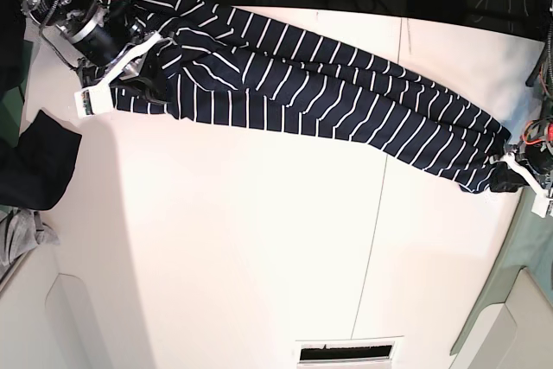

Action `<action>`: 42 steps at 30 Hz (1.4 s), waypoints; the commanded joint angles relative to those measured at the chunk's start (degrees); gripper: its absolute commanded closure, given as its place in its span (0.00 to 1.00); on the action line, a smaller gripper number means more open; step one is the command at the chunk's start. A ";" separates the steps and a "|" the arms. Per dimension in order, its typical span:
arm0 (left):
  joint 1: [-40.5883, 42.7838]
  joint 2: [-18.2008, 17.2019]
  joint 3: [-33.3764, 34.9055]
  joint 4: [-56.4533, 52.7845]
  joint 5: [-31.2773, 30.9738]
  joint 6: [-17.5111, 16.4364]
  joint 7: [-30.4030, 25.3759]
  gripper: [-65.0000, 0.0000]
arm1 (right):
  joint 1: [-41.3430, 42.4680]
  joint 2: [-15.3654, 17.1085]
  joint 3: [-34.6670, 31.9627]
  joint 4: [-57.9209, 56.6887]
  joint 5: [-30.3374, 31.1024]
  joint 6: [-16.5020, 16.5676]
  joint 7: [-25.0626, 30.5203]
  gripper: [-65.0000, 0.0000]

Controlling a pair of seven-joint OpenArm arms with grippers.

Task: Layout the t-shirt on the table in an organized manner, then fold the t-shirt properly
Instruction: 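Press the folded shirt flat and regrasp its edge with both grippers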

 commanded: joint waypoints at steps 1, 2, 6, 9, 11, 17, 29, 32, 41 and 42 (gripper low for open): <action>-1.22 -1.31 -0.46 0.72 1.09 1.20 -1.97 0.65 | 0.28 0.31 -0.55 -0.81 0.39 0.42 1.01 1.00; -1.18 -0.92 -0.39 0.72 2.54 2.01 -2.27 0.64 | 0.33 0.33 -1.09 -2.60 -0.22 0.42 1.03 1.00; -0.90 -0.24 -0.42 0.70 7.04 3.93 -2.27 0.60 | 0.81 0.48 -2.71 -9.97 -1.18 0.44 1.31 1.00; -0.87 0.02 -0.42 0.63 9.33 6.08 -3.17 0.60 | 2.34 0.46 -2.80 -15.08 -1.14 0.42 1.99 1.00; -0.90 0.07 -0.42 0.22 9.81 6.03 -3.52 0.60 | 3.52 0.46 -2.80 -17.40 -1.11 0.42 2.19 1.00; -0.90 0.15 -0.42 -4.42 9.81 5.95 -6.67 0.58 | 4.57 0.48 -2.80 -18.67 -1.05 0.44 2.16 1.00; -0.87 0.39 -0.42 -8.61 -0.15 -2.97 -0.79 0.58 | 4.57 0.46 -2.80 -18.67 -1.07 0.46 2.14 1.00; -0.72 0.50 -0.42 -8.61 1.18 -4.35 -0.46 0.56 | 4.72 0.46 -2.80 -18.67 -1.09 0.48 2.14 1.00; 1.97 0.70 -0.39 -8.61 1.16 -7.86 -0.50 0.88 | 5.55 0.46 -2.80 -18.67 0.42 0.83 2.14 1.00; 2.45 0.85 -0.37 -8.61 1.14 -7.86 -0.52 1.00 | 5.68 0.46 -2.80 -18.67 0.48 0.83 2.14 1.00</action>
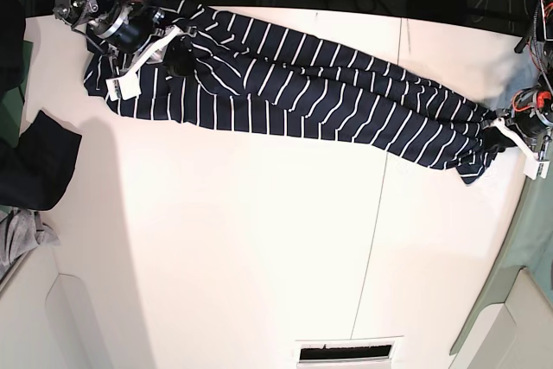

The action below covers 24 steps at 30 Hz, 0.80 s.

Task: Layout the t-shirt on the table in an organized manner, then fold the t-shirt properly
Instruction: 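Press the folded shirt flat and regrasp its edge with both grippers, then lift the shirt end with the left gripper and fold it toward the right gripper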

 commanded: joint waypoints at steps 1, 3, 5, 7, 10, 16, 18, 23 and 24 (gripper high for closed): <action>-0.22 -0.92 -0.20 0.59 0.17 -0.60 0.17 1.00 | 0.48 0.28 0.02 0.55 0.68 0.20 0.31 1.00; 0.11 -0.79 -0.20 0.59 0.17 -0.60 -1.01 1.00 | 0.87 0.28 0.02 0.55 0.68 0.20 0.31 1.00; 0.04 -1.25 -0.20 0.61 -0.85 -0.60 -3.54 1.00 | 1.29 0.28 0.02 0.55 0.66 0.20 0.31 1.00; 0.02 -2.62 -0.24 1.11 -3.69 -0.60 -5.55 1.00 | 1.55 0.28 0.02 0.55 0.63 0.20 0.31 1.00; 0.04 -5.42 -0.31 4.09 -8.39 -0.60 -4.11 1.00 | 1.84 0.28 0.02 0.55 0.66 0.20 0.31 1.00; 5.01 -6.82 -0.26 22.32 -9.49 -0.60 3.91 1.00 | 2.82 0.31 0.02 0.55 0.63 0.20 0.31 1.00; 8.85 -6.16 -0.26 31.06 -10.29 -0.60 3.89 1.00 | 3.15 0.26 0.02 0.55 0.61 0.20 0.31 1.00; 17.09 -2.40 -0.26 48.54 -11.78 -0.60 3.89 1.00 | 4.42 0.26 0.02 0.55 0.15 0.20 0.28 1.00; 18.34 -1.14 -0.26 51.19 -11.78 -0.60 3.91 1.00 | 4.48 0.28 0.02 0.55 -0.26 0.17 0.28 1.00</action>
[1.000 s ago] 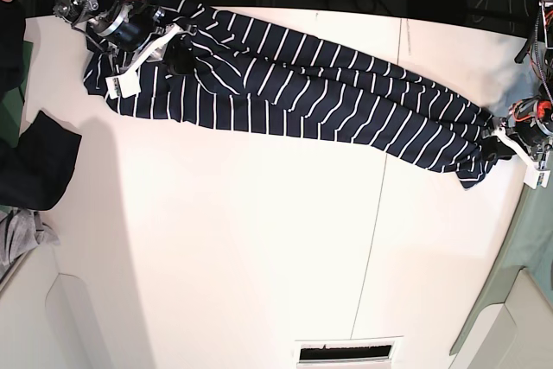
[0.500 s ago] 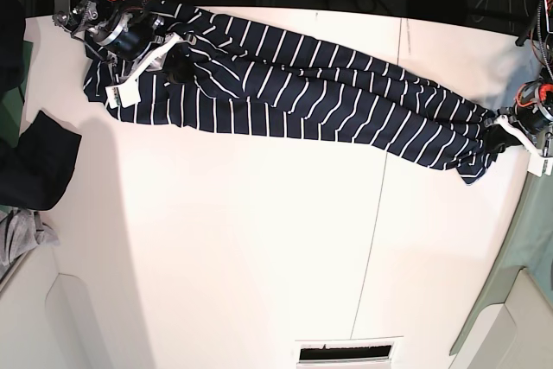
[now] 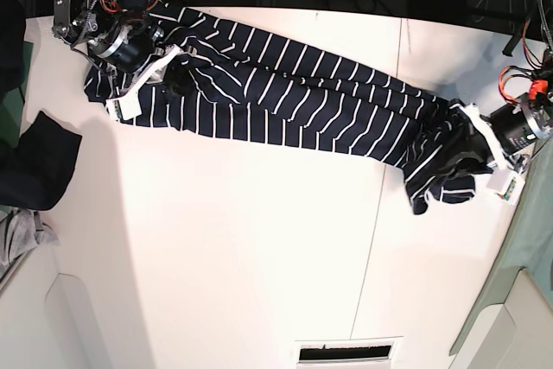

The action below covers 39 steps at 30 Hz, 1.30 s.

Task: Layout the t-shirt on the table in an organized manner, then fold the t-shirt properly
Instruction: 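Lift the shirt end with the left gripper and fold it toward the right gripper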

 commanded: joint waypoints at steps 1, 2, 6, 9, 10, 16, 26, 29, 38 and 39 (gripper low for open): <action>1.01 0.50 -0.39 3.06 -1.16 -0.73 -1.40 1.00 | 0.46 0.20 0.11 0.79 -0.09 0.39 1.01 1.00; 1.99 1.99 -0.39 4.85 -1.16 -0.73 -1.40 1.00 | 0.46 0.20 0.11 0.79 -0.72 0.42 1.01 1.00; 3.93 8.13 -0.37 6.88 0.13 -0.73 -1.25 1.00 | 0.48 0.20 0.11 0.79 -1.53 0.39 1.01 1.00; 4.52 11.06 1.11 6.88 -0.04 -0.73 -0.92 1.00 | 0.48 0.20 0.11 0.79 -1.53 0.39 1.03 1.00; 4.52 11.65 2.25 6.88 0.04 -0.73 -0.92 1.00 | 0.48 0.20 0.11 0.79 -1.51 0.39 1.05 1.00; 4.33 15.47 11.82 6.80 4.92 -0.73 -1.01 1.00 | 0.50 0.20 0.11 0.79 -1.49 0.39 1.09 1.00; 4.04 20.48 16.24 6.78 10.91 -0.73 -5.20 0.56 | 0.50 0.20 0.11 0.81 -1.46 0.39 1.07 1.00; 4.04 20.48 18.16 6.78 7.87 -0.73 -3.91 0.56 | 0.48 0.22 0.11 0.79 -1.46 0.39 1.07 1.00; 4.00 20.50 14.05 11.54 7.58 -0.73 -4.04 0.62 | 0.50 2.43 0.17 3.67 4.33 0.42 1.11 1.00; 4.00 20.48 12.24 12.68 7.58 -0.73 -4.04 0.65 | 0.48 2.56 0.33 4.98 4.31 0.42 1.11 1.00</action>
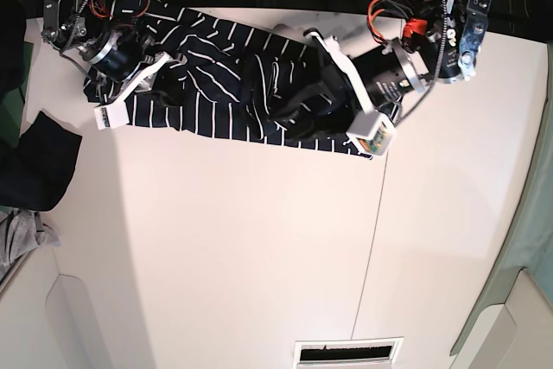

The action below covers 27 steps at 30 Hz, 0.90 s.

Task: Layout the t-shirt on the table in an organized manner, then fold the t-shirt properly
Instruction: 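Lift the shirt end with the left gripper and fold it toward the right gripper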

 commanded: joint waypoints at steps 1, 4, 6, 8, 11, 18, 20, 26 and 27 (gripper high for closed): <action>-0.33 -0.13 -1.88 1.97 -1.16 -0.54 -1.31 0.69 | 0.59 0.28 0.52 2.49 1.27 0.55 1.09 1.00; -1.29 -0.26 -5.99 0.92 1.95 -0.54 -1.18 0.84 | 0.59 0.31 1.36 6.43 1.27 0.52 1.07 1.00; -2.58 -0.85 -6.34 -2.43 4.07 -0.54 -1.22 0.96 | 0.61 0.31 1.95 7.82 1.27 0.52 1.03 1.00; -4.09 -1.25 -5.66 -7.19 4.09 -0.13 -1.22 1.00 | 0.61 0.28 2.21 8.02 1.25 0.52 1.05 1.00; -5.64 -1.25 -3.43 -14.34 4.00 -0.17 -1.27 1.00 | 0.59 0.31 2.21 8.02 0.92 0.52 0.83 1.00; -3.74 -1.25 1.79 -16.02 -2.99 -0.54 -1.25 1.00 | 0.57 0.33 6.29 8.02 -1.16 0.50 0.83 1.00; -2.82 -1.22 2.25 -15.10 -4.85 -0.54 -1.25 1.00 | 0.57 0.37 9.07 8.02 -1.14 0.48 0.04 1.00; -2.84 -1.22 2.71 -15.08 -4.46 -0.54 0.07 1.00 | 0.39 3.30 15.50 7.98 -0.85 -2.19 -5.42 0.99; -2.86 -1.22 2.71 -15.08 -4.35 -0.54 0.07 1.00 | 0.22 4.11 16.02 7.98 -0.85 -3.82 -6.14 0.83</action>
